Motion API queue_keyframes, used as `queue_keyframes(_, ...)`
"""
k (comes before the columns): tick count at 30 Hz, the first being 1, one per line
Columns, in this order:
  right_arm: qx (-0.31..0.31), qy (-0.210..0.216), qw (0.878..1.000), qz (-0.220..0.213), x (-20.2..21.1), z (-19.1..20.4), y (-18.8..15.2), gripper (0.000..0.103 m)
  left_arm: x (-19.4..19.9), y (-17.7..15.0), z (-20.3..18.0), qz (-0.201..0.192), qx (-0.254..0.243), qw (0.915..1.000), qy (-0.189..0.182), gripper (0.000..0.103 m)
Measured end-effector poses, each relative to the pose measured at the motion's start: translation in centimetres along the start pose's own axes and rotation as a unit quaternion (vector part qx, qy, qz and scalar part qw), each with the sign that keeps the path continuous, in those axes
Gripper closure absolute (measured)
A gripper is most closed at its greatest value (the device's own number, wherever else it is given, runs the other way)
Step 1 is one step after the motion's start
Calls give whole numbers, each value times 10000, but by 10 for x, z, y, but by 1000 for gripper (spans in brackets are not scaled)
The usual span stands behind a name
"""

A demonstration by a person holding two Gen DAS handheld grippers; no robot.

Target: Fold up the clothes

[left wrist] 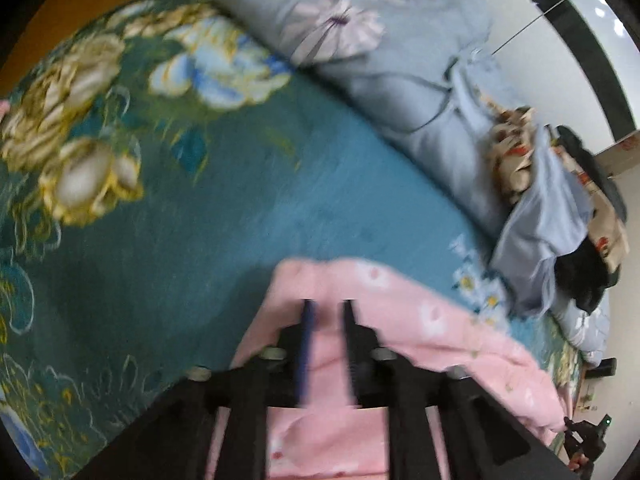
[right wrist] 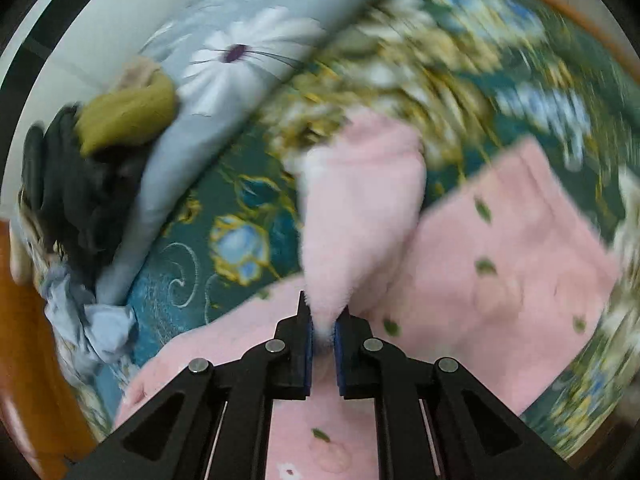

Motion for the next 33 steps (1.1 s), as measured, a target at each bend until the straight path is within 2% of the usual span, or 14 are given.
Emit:
queue_keyframes(1, -61, 44, 10000, 11, 0, -2, 0, 94, -3, -2, 3, 60, 68, 10000, -29, 55)
queue_keyframes(5, -4, 44, 10000, 3, 3, 3, 2, 92, -12, -3, 4, 82, 48, 10000, 12, 54)
queue_keyframes(7, 178, -42, 9998, -58, 4, 11, 8, 85, -19, -4, 2, 155, -62, 9997, 162, 54)
queue_keyframes(8, 269, -86, 9996, -90, 5, 15, 10, 75, -23, -4, 1, 195, -96, 9995, 244, 54)
queue_keyframes(11, 310, -95, 9993, -180, 4, 22, 18, 60, -27, -3, 0, 193, -93, 9990, 384, 56)
queue_keyframes(13, 276, -121, 9994, -180, 0, 25, 22, 56, -27, -4, -3, 134, -201, 9987, 446, 57)
queue_keyframes(15, 249, -203, 9994, -156, -7, 26, 25, 56, -29, -7, -6, 198, -393, 9971, 617, 69)
queue_keyframes(17, 218, -341, 9991, -130, -12, 24, 26, 56, -30, -8, -8, 265, -458, 9963, 676, 95)
queue_keyframes(21, 151, -772, 9969, -79, -22, 8, 24, 60, -22, -5, -17, 89, -456, 9968, 654, 102)
queue_keyframes(22, 135, -879, 9960, -66, -24, 4, 24, 65, -18, -2, -20, 9, -415, 9972, 629, 102)
queue_keyframes(23, 61, -850, 9963, -88, -23, 0, 26, 83, -13, 3, -23, -90, -354, 9978, 556, 102)
queue_keyframes(24, -24, -794, 9968, -118, -20, -3, 28, 89, -7, 12, -28, -238, -275, 9983, 450, 102)
queue_keyframes(29, 83, -13, 9994, -332, 4, 23, 49, 93, 25, 64, -55, -1010, 2, 9949, -67, 103)
queue_keyframes(33, 261, 953, 9917, -828, 42, 58, 72, 93, 29, 91, -77, -1099, -219, 9934, -226, 103)
Point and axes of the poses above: each gripper's, at about its wrist camera, not at the fingertips, and x roughly against the way its jaws point, z to its left, y to its top, the point moved 5 cm from there along -x, roughly the way its jaws point, and after that the axes turned 11 degrees about -z, right-handed, at the moved point
